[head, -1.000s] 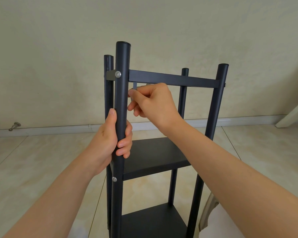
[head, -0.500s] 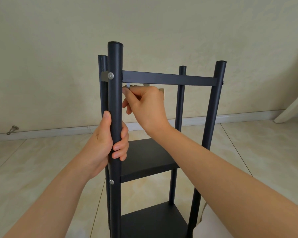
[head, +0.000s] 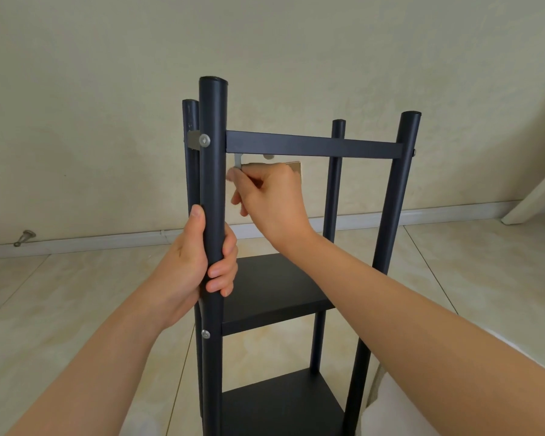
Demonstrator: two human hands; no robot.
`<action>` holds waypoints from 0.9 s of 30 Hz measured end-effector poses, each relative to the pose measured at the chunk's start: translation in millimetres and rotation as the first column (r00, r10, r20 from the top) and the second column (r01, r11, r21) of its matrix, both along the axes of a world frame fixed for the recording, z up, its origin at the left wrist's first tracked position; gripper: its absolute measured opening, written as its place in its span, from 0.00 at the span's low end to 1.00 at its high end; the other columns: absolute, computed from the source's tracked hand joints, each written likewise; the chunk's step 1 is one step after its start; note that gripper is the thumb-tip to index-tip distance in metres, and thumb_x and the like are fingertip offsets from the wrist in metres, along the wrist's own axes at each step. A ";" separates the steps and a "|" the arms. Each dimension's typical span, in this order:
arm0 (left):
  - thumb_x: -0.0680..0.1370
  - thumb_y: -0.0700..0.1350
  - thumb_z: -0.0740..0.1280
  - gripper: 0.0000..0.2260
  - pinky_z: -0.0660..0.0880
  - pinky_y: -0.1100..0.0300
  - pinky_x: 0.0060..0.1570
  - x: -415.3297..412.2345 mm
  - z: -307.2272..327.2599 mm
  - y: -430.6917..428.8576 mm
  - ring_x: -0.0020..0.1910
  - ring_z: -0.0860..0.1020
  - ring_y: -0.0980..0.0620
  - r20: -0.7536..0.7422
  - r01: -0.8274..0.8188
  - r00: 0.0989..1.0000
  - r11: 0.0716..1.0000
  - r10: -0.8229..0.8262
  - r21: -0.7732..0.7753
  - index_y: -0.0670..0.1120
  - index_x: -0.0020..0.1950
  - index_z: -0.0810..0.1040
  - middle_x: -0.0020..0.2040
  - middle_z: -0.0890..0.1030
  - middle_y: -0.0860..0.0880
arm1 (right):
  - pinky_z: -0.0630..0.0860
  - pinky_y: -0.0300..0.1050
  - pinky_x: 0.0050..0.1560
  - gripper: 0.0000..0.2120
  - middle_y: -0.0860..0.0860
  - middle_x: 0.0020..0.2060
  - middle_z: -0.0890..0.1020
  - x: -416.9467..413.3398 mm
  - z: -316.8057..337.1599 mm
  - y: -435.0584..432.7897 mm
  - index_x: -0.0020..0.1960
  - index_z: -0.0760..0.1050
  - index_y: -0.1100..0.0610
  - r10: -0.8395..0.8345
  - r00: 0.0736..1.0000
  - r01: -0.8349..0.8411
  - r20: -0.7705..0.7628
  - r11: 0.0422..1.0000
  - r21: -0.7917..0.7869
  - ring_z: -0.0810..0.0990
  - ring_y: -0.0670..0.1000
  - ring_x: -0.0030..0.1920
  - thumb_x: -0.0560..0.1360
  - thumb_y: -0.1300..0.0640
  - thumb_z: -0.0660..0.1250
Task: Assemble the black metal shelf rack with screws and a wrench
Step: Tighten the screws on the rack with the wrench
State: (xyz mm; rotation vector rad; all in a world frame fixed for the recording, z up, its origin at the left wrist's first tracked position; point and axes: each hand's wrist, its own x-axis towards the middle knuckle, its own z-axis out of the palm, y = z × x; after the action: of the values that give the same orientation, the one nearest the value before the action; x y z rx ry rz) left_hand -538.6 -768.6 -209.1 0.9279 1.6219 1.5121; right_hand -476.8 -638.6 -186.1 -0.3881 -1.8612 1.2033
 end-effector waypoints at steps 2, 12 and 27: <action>0.72 0.73 0.50 0.29 0.70 0.60 0.25 0.5 0.5 -0.3 0.21 0.62 0.53 0.001 0.004 1.000 1.000 -0.004 0.006 0.50 0.31 0.72 0.24 0.62 0.50 | 0.69 0.42 0.35 0.16 0.57 0.24 0.75 5.5 3.4 0.0 0.34 0.79 0.67 0.040 0.997 -0.036 0.063 0.998 -0.060 0.69 0.49 0.26 0.78 0.61 0.66; 0.73 0.71 0.48 0.29 0.71 0.59 0.25 6.8 4.3 1.4 0.21 0.61 0.52 0.005 -0.012 1.000 1.000 0.012 0.002 0.50 0.29 0.72 0.24 0.62 0.50 | 0.65 0.42 0.34 0.17 0.45 0.18 0.68 25.6 26.9 -3.5 0.30 0.79 0.59 0.154 0.985 -0.135 0.078 0.970 -0.201 0.65 0.45 0.24 0.78 0.60 0.67; 0.71 0.73 0.50 0.29 0.71 0.59 0.25 2.2 1.0 0.5 0.21 0.63 0.52 -0.002 -0.011 1.000 1.000 0.011 -0.006 0.51 0.30 0.73 0.24 0.63 0.50 | 0.72 0.37 0.36 0.18 0.50 0.26 0.81 16.7 17.6 -4.4 0.32 0.79 0.57 0.094 0.992 -0.090 0.080 0.995 -0.052 0.76 0.43 0.24 0.80 0.60 0.65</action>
State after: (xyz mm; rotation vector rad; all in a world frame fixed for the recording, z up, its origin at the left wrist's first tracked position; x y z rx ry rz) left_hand -536.4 -768.1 -208.1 0.9191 1.6342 1.5135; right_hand -460.1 -643.1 -168.5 -0.3870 -1.9420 1.3137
